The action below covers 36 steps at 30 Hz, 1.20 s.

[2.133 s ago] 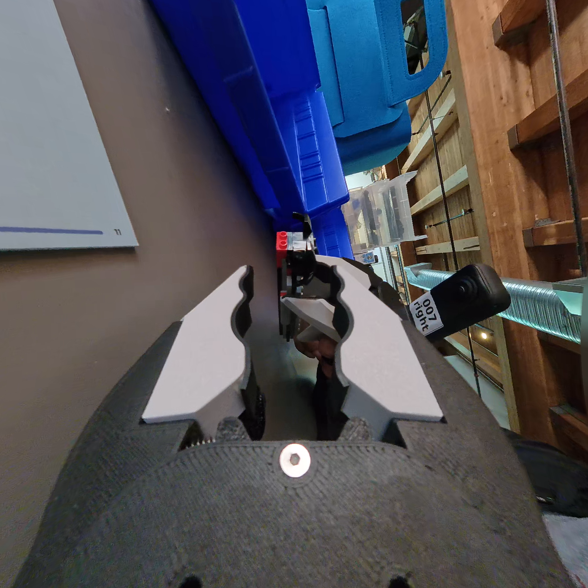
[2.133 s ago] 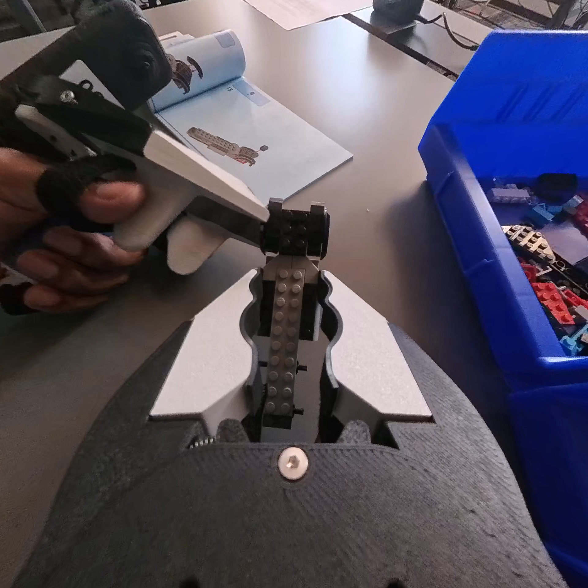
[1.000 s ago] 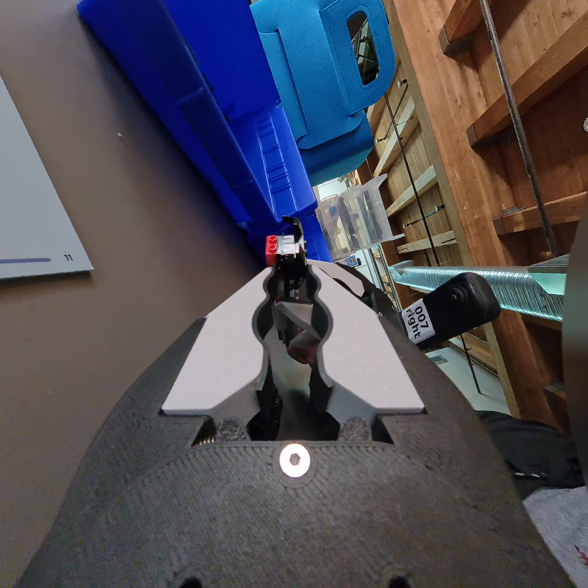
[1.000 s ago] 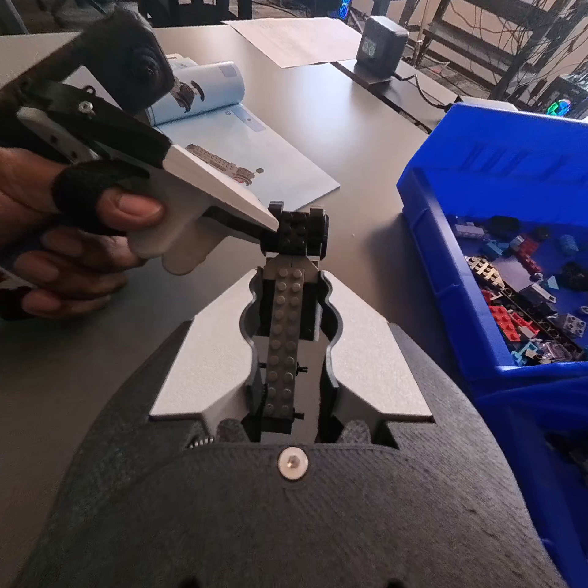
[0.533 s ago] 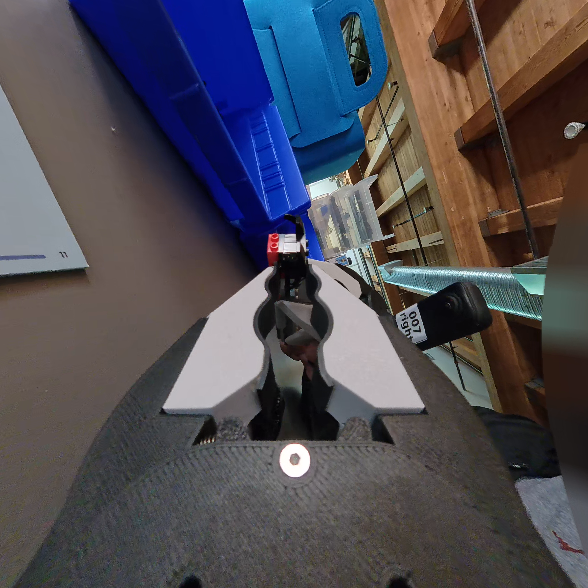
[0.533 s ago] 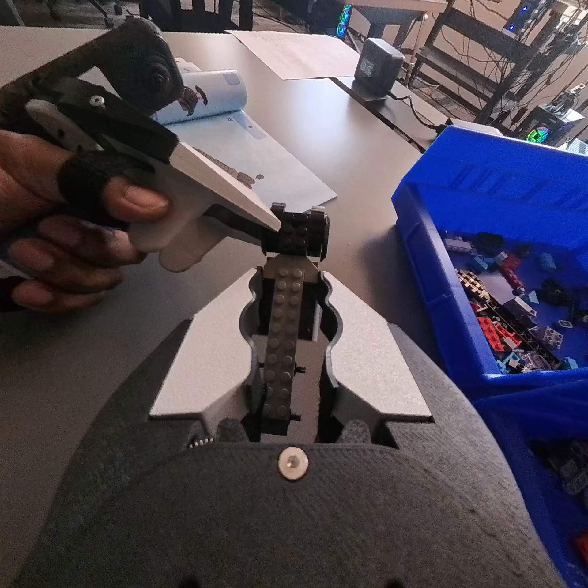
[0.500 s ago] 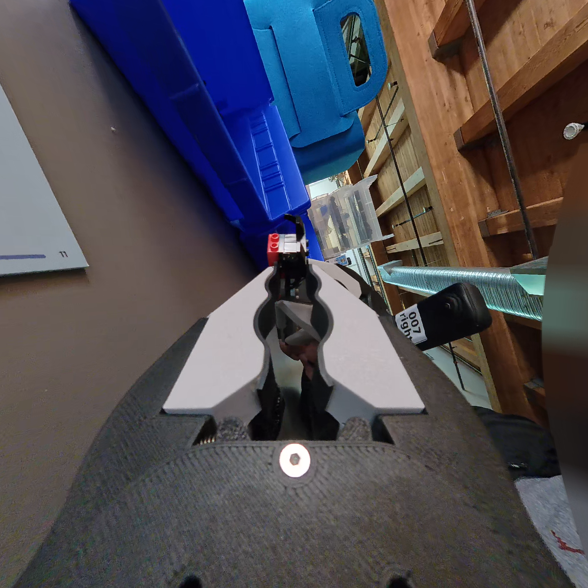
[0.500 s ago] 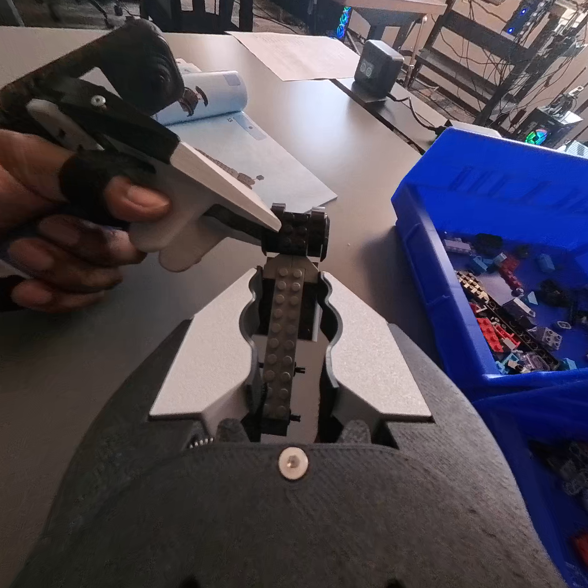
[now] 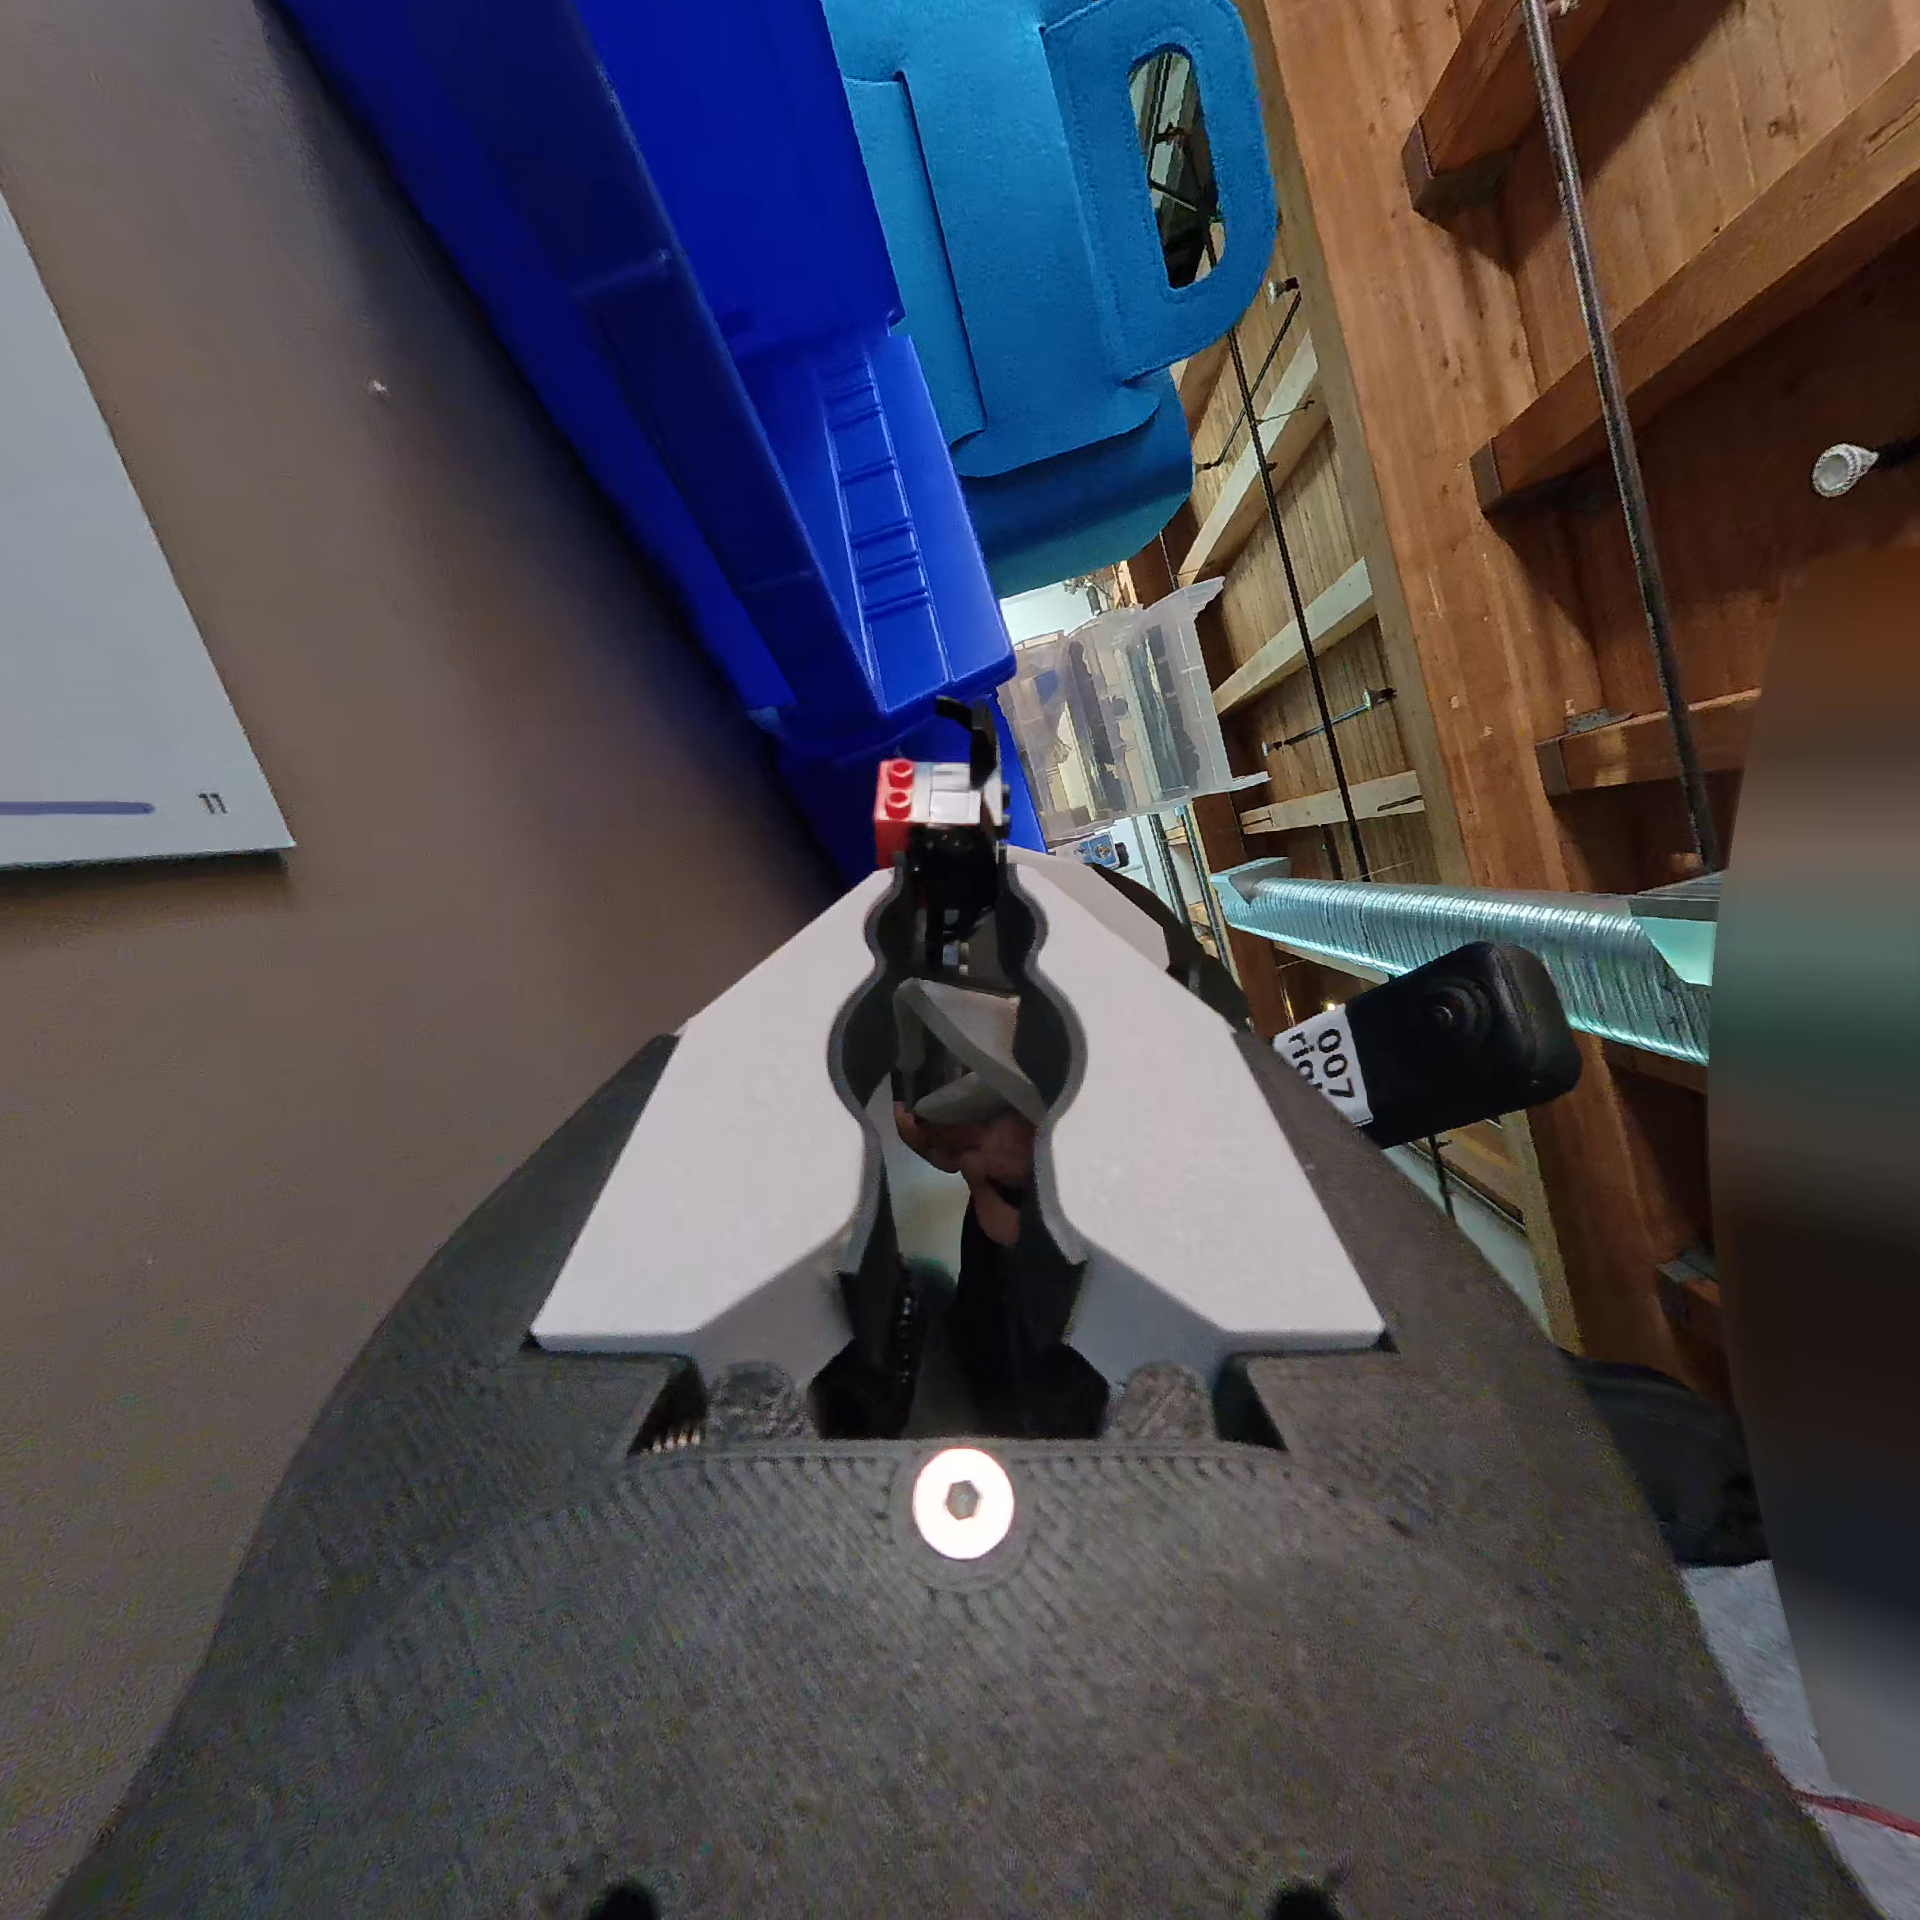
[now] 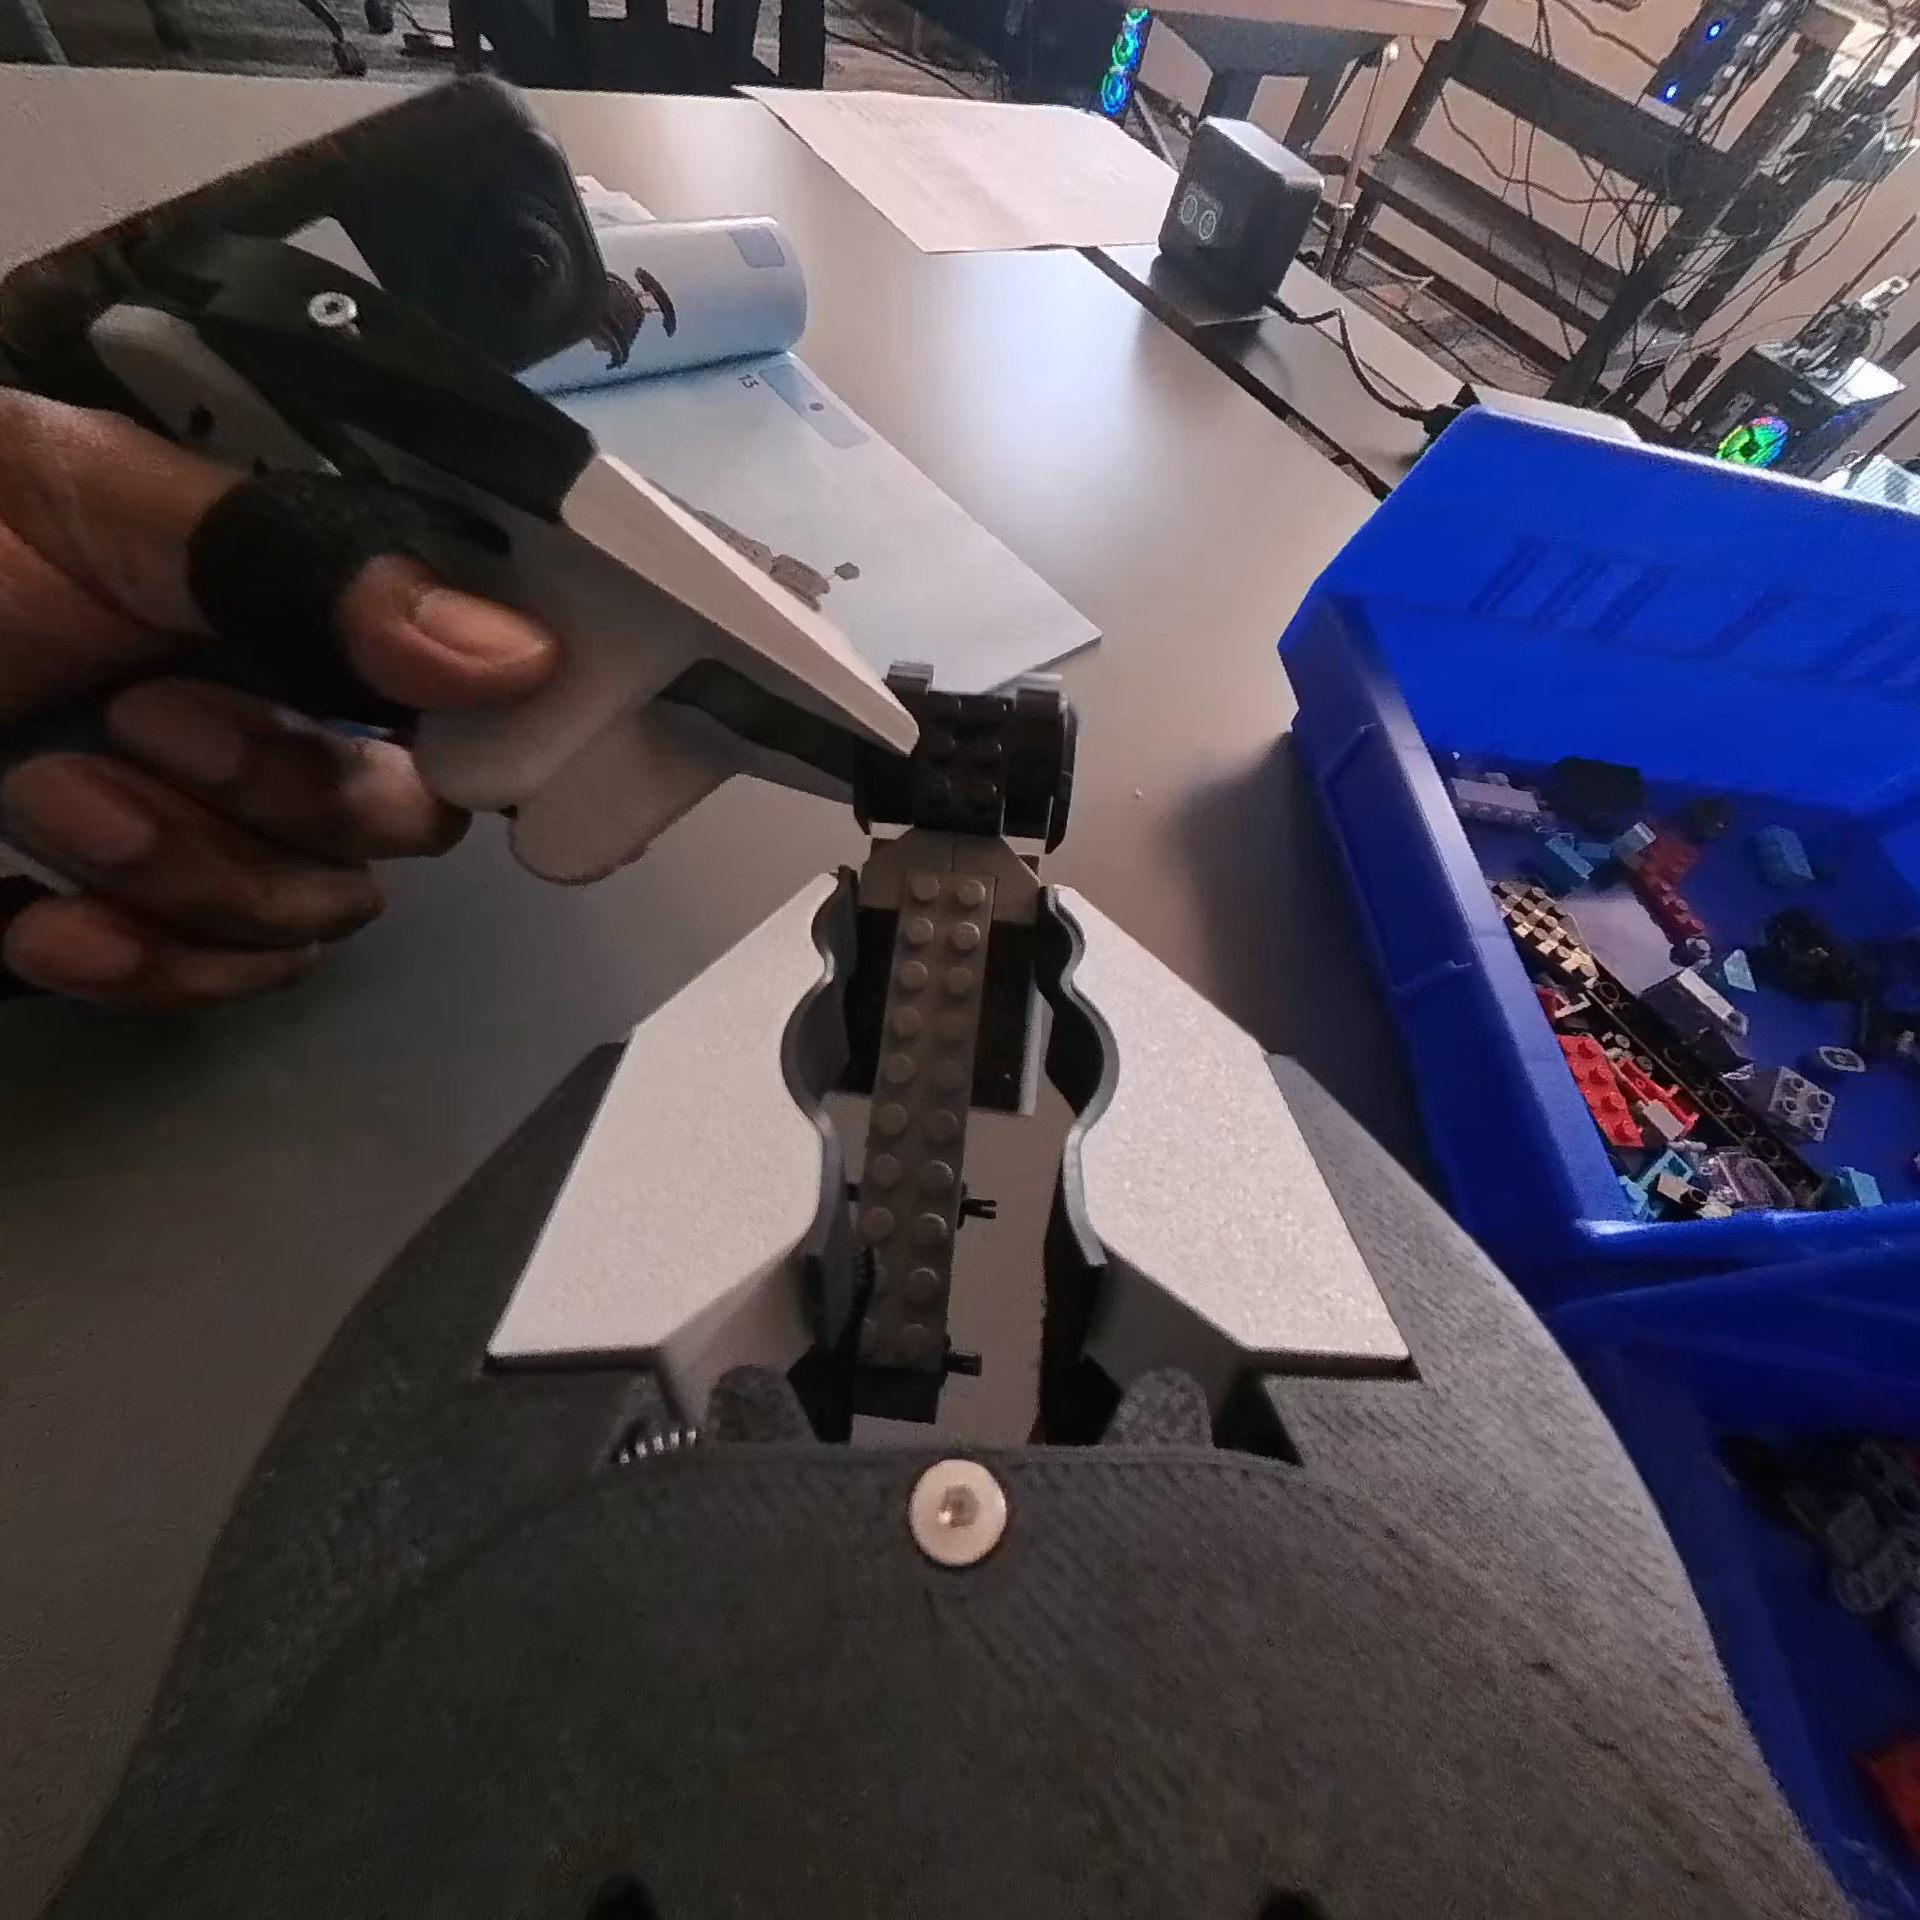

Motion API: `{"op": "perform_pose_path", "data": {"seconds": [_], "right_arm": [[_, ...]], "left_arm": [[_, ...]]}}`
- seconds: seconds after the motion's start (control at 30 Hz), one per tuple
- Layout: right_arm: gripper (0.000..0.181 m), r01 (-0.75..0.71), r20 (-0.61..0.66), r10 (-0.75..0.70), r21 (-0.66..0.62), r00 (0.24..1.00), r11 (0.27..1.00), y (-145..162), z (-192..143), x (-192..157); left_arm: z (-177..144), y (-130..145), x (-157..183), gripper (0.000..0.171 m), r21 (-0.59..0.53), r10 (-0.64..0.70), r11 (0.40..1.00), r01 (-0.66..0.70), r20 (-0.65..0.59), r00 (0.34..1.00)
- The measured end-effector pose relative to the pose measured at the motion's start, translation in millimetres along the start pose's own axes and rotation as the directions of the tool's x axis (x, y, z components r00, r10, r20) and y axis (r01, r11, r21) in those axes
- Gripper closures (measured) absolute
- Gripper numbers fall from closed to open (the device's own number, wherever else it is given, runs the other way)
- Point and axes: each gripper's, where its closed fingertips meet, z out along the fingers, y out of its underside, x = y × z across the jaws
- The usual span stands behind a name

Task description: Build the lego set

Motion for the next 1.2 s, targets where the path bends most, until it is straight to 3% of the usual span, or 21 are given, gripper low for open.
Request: {"op": "perform_pose_path", "data": {"seconds": [0.1,0.2,0.5,0.63,0.73,0.93,1.03,1.2], "right_arm": [[0.145,-0.043,0.014,0.043,-0.006,0.999,0.999,2,1,1],[0.145,-0.099,0.036,0.1,-0.009,0.994,0.995,4,1,3],[0.145,-0.225,0.122,0.23,-0.052,0.965,0.973,9,4,2],[0.145,-0.207,0.142,0.219,-0.098,0.965,0.974,14,9,-3],[0.145,-0.166,0.156,0.189,-0.149,0.97,0.975,19,15,-9],[0.144,-0.091,0.192,0.138,-0.235,0.972,0.968,30,29,-22],[0.144,-0.064,0.211,0.123,-0.268,0.97,0.961,35,36,-27],[0.144,-0.058,0.22,0.125,-0.287,0.967,0.956,38,42,-30]], "left_arm": [[1,0,0,0.155,0.004,-0.022,1.0,0.022,-0.014,1.0],[2,3,2,0.142,-0.014,-0.055,0.998,0.055,-0.035,0.998],[-17,-6,1,0.137,0.032,-0.073,0.997,0.075,-0.05,0.996],[-33,-10,2,0.135,0.023,0.035,0.999,-0.035,-0.007,0.999],[-51,-15,-3,0.133,-0.016,0.199,0.98,-0.199,0.097,0.975],[-96,-30,-21,0.117,-0.161,0.516,0.856,-0.491,0.321,0.794],[-112,-37,-29,0.112,-0.208,0.573,0.818,-0.536,0.376,0.729],[-115,-38,-29,0.113,-0.186,0.53,0.847,-0.497,0.339,0.777]]}}
